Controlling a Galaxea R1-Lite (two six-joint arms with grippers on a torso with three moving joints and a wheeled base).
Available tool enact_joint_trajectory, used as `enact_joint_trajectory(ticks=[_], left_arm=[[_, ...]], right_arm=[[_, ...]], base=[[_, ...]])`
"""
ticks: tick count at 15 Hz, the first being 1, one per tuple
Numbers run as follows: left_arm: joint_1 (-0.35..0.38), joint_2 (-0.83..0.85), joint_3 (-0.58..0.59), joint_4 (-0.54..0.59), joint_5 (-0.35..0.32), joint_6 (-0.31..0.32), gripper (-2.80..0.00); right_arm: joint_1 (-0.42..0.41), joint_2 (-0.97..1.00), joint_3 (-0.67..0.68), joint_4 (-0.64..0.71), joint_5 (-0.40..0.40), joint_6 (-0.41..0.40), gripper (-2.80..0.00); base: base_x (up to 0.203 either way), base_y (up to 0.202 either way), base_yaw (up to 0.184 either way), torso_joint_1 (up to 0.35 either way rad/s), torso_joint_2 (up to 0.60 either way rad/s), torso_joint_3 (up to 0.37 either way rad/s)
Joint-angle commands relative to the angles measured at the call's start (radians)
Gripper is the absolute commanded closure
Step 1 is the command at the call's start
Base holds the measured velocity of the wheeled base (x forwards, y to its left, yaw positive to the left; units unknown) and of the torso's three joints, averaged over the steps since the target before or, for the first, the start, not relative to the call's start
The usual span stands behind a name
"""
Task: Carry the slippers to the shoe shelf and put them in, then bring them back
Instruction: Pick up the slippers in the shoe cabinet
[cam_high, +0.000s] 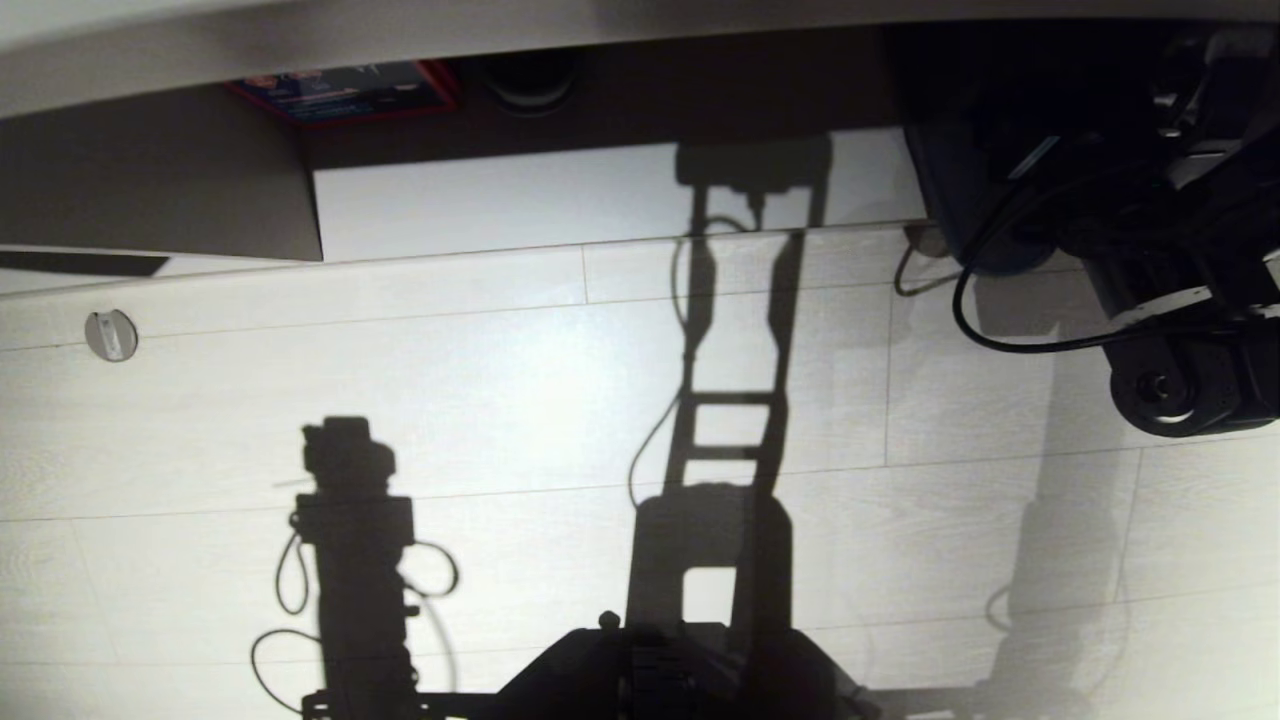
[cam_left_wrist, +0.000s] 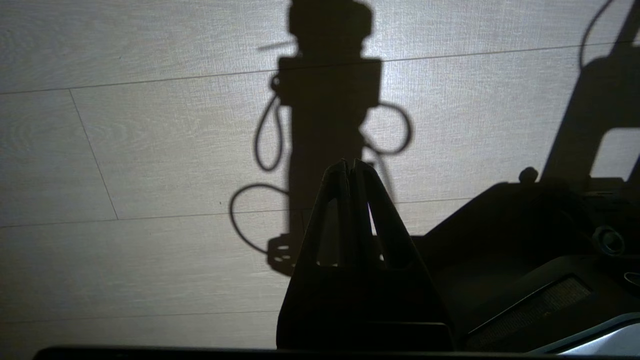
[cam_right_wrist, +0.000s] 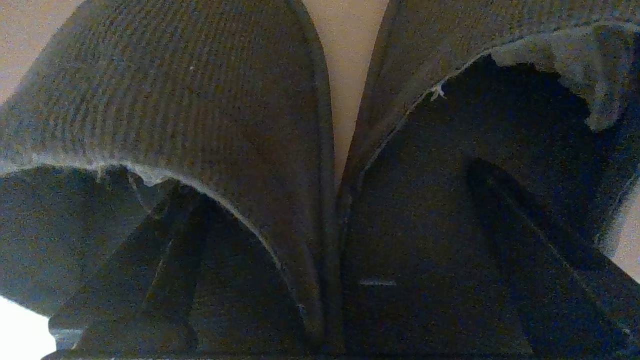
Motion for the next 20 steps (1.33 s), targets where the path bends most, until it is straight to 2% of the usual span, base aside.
enact_joint_trajectory(ticks=[1,16,20], left_arm=[[0.000,0.002,0.000,0.000,0.000,0.000,0.00],[0.000,0.000,0.000,0.000,0.000,0.000,0.00],[0.000,0.000,0.000,0.000,0.000,0.000,0.00]], right_arm=[[0.001,0.026,-0.046,-0.008,0.001,0.001,-2.80],[-0.001,0.139,-0.289,0.000,-0.014,0.011,-2.80],[-0.001,0.126,-0.302,0.003,-0.013,0.020,-2.80]], base=[[0.000,0.000,0.000,0.000,0.00,0.000],[0.000,0.000,0.000,0.000,0.00,0.000],[0.000,0.000,0.000,0.000,0.00,0.000]])
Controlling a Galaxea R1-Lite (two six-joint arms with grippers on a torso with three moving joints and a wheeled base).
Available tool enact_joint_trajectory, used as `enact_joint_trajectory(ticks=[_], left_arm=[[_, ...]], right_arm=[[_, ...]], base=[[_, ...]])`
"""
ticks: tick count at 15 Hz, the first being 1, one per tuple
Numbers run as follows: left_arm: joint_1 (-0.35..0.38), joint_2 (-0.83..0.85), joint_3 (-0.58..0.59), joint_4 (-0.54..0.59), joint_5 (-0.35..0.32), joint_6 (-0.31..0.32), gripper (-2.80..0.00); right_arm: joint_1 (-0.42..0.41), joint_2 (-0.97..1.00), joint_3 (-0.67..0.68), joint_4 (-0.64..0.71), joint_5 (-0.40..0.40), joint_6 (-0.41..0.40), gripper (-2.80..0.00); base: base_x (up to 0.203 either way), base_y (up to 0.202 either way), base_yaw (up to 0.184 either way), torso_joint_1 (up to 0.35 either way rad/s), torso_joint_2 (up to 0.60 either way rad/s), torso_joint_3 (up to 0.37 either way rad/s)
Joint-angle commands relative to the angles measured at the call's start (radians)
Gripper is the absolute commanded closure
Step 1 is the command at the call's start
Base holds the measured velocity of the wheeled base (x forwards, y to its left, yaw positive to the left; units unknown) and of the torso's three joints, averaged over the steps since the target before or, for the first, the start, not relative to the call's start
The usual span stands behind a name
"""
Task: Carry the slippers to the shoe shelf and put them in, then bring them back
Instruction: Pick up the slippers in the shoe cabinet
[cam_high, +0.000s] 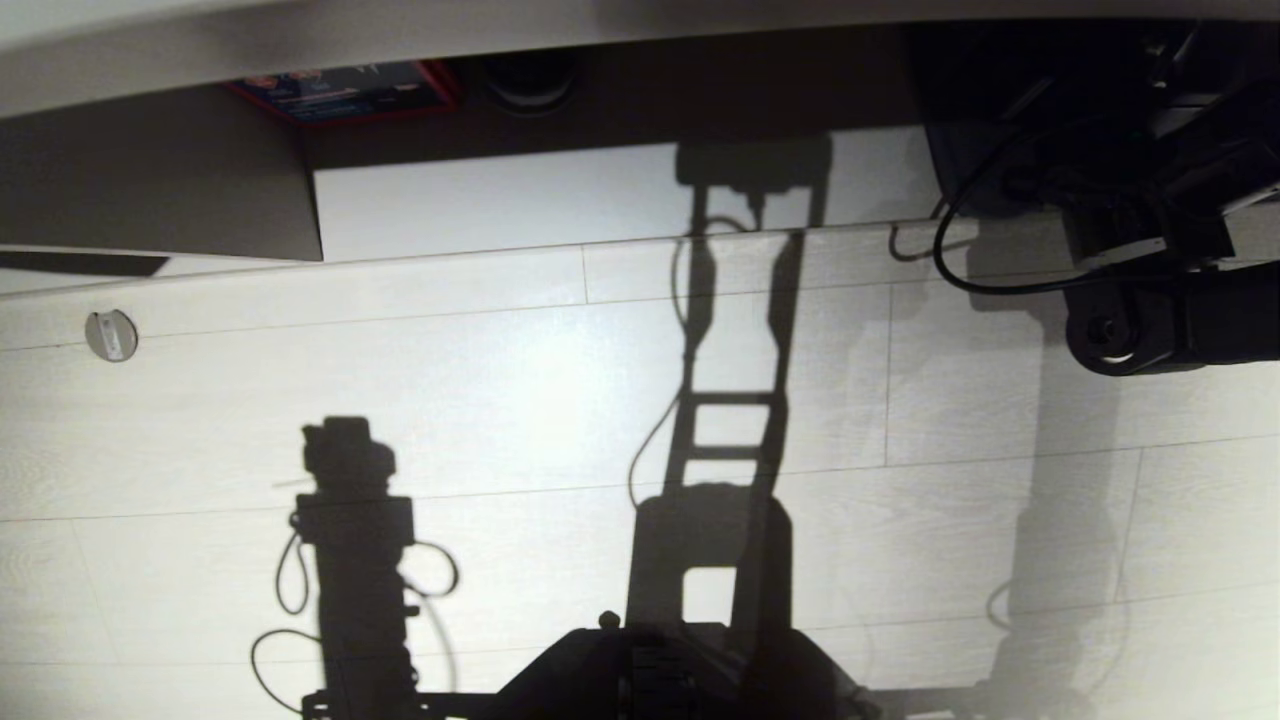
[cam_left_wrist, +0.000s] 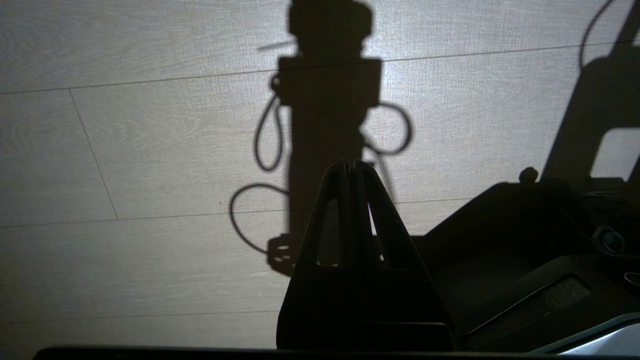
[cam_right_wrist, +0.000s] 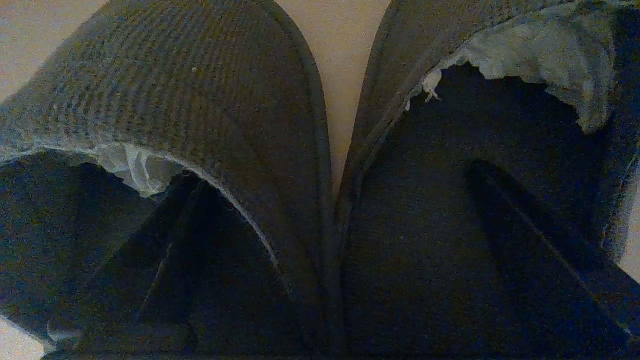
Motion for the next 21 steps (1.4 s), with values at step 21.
enact_joint_trajectory(ticks=[21], left_arm=[[0.000,0.000,0.000,0.000,0.002,0.000,0.00]], right_arm=[[0.004,-0.021,-0.096,0.001,0.006,0.034,-2.80]], base=[[0.000,0.000,0.000,0.000,0.00,0.000]])
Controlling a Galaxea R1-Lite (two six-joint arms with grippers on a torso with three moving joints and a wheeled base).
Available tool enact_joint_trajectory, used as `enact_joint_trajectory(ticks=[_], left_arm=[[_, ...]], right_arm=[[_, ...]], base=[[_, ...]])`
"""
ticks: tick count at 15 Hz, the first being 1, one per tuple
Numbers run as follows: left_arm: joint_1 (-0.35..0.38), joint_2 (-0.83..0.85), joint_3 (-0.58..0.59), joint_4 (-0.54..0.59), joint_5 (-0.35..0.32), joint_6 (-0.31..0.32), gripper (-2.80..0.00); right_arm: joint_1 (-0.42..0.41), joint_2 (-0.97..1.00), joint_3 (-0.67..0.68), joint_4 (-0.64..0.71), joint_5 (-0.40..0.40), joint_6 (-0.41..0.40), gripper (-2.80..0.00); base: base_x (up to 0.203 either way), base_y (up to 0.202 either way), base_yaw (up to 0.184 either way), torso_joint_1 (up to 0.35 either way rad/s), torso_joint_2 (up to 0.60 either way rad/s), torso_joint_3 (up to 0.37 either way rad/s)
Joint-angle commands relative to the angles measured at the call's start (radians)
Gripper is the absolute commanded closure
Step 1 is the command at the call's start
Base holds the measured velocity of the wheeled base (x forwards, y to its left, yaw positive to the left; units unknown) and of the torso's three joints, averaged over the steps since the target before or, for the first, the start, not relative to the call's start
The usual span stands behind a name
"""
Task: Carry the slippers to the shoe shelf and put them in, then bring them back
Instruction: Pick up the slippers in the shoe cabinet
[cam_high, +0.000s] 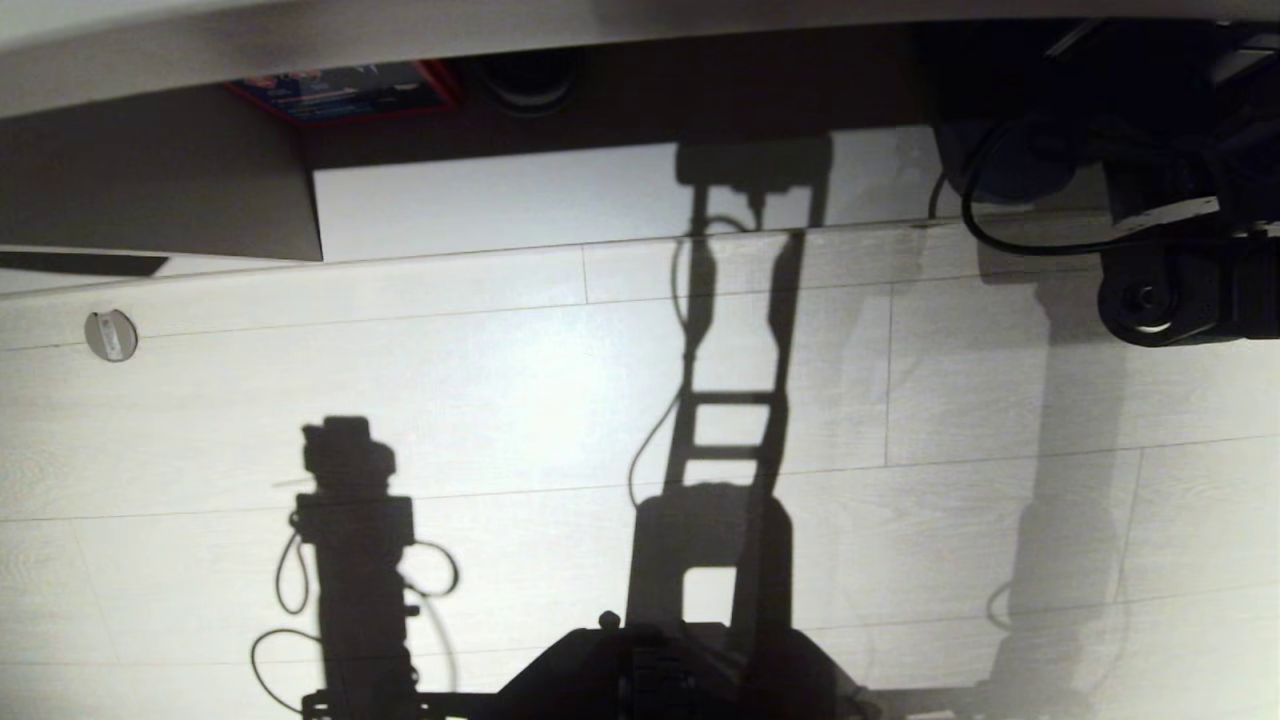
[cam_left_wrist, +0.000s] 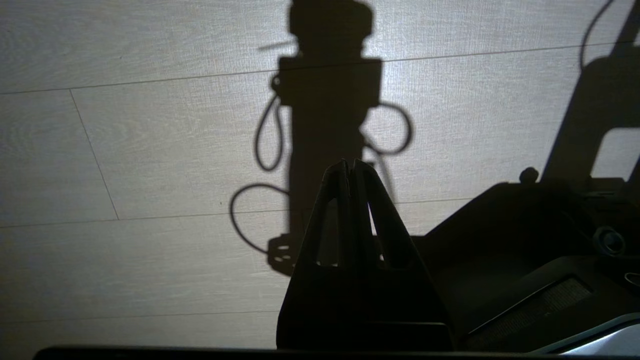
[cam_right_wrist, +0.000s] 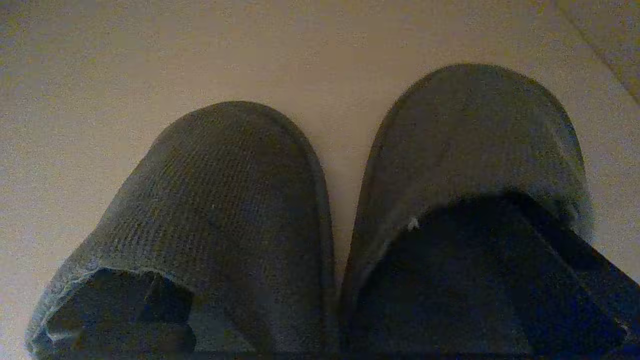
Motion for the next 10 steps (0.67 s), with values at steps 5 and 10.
enact_joint_trajectory(ticks=[5,10], left_arm=[[0.000,0.000,0.000,0.000,0.000,0.000,0.00],[0.000,0.001,0.000,0.000,0.000,0.000,0.00]], right_arm=[[0.011,0.069,-0.067,0.003,0.001,0.001,-2.80],[0.016,0.109,-0.154,0.034,-0.003,0.001,-2.80]], base=[[0.000,0.000,0.000,0.000,0.00,0.000],[0.000,0.000,0.000,0.000,0.00,0.000]])
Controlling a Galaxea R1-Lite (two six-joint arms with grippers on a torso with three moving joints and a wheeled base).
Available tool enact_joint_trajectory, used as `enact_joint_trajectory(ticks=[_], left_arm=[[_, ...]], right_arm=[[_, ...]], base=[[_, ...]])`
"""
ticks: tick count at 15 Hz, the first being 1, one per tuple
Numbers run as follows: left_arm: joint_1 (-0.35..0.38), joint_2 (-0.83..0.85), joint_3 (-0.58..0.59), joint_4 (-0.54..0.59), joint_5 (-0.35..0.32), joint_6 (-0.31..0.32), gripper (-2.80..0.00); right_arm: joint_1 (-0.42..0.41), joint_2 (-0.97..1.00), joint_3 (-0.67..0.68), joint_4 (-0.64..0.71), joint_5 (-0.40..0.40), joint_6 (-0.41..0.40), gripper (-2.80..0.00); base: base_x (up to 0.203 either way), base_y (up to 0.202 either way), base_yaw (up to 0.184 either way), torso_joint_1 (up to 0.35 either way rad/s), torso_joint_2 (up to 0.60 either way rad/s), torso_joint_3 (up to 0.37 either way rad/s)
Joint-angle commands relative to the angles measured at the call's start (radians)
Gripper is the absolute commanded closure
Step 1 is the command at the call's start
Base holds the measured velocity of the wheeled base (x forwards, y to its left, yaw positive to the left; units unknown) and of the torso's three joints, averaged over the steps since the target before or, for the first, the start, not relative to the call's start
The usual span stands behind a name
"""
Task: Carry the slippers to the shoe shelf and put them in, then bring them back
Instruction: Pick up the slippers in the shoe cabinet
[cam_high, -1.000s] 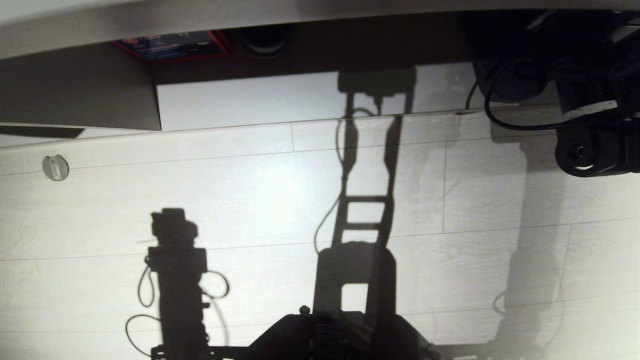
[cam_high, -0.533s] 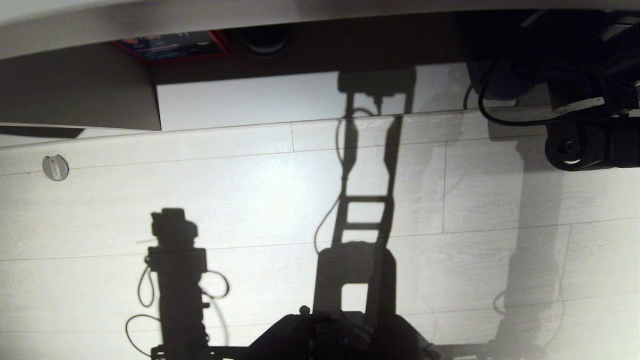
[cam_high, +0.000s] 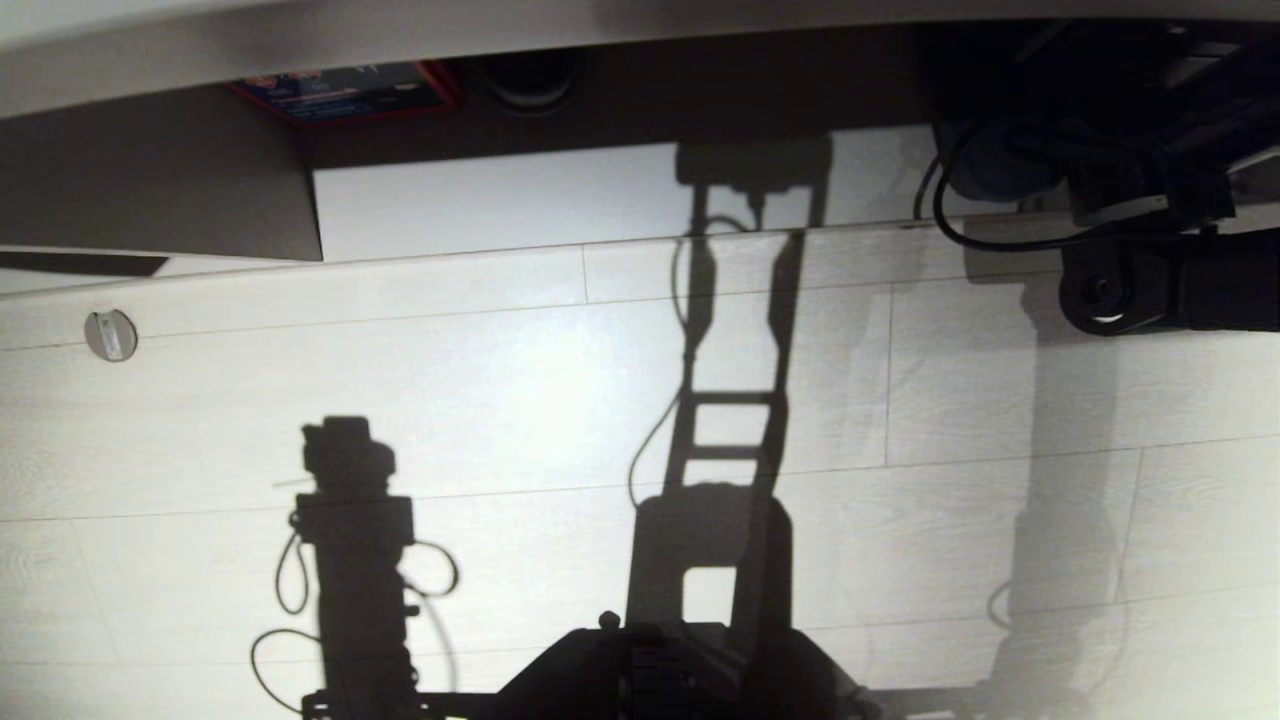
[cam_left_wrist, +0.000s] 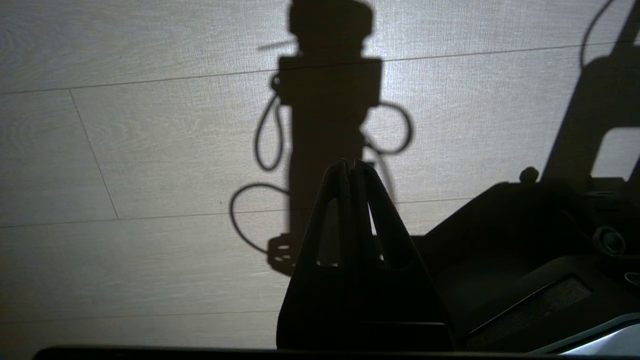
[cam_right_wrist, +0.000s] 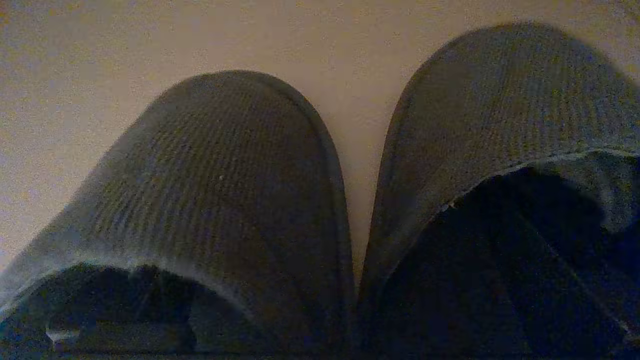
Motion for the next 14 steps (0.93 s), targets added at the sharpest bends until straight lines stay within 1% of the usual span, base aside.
enact_joint_trajectory(ticks=[1,5,8,10,14], left_arm=[[0.000,0.002,0.000,0.000,0.000,-0.001,0.00],[0.000,0.001,0.000,-0.001,0.000,-0.001,0.00],[0.000,0.000,0.000,-0.002,0.000,-0.001,0.00],[0.000,0.000,0.000,-0.002,0.000,-0.001,0.00],[0.000,0.002,0.000,-0.002,0.000,-0.001,0.00]], right_arm=[[0.001,0.030,-0.032,-0.002,0.000,-0.001,-2.80],[0.005,0.057,-0.087,0.020,-0.001,-0.001,-2.80],[0.006,0.070,-0.096,0.021,0.000,-0.001,-2.80],[0.006,0.100,-0.148,0.026,-0.002,-0.002,-2.80],[0.004,0.129,-0.208,0.075,-0.002,-0.001,-2.80]], base=[[0.000,0.000,0.000,0.000,0.00,0.000],[0.000,0.000,0.000,0.000,0.00,0.000],[0.000,0.000,0.000,0.000,0.00,0.000],[0.000,0.000,0.000,0.000,0.00,0.000],[0.000,0.000,0.000,0.000,0.00,0.000]])
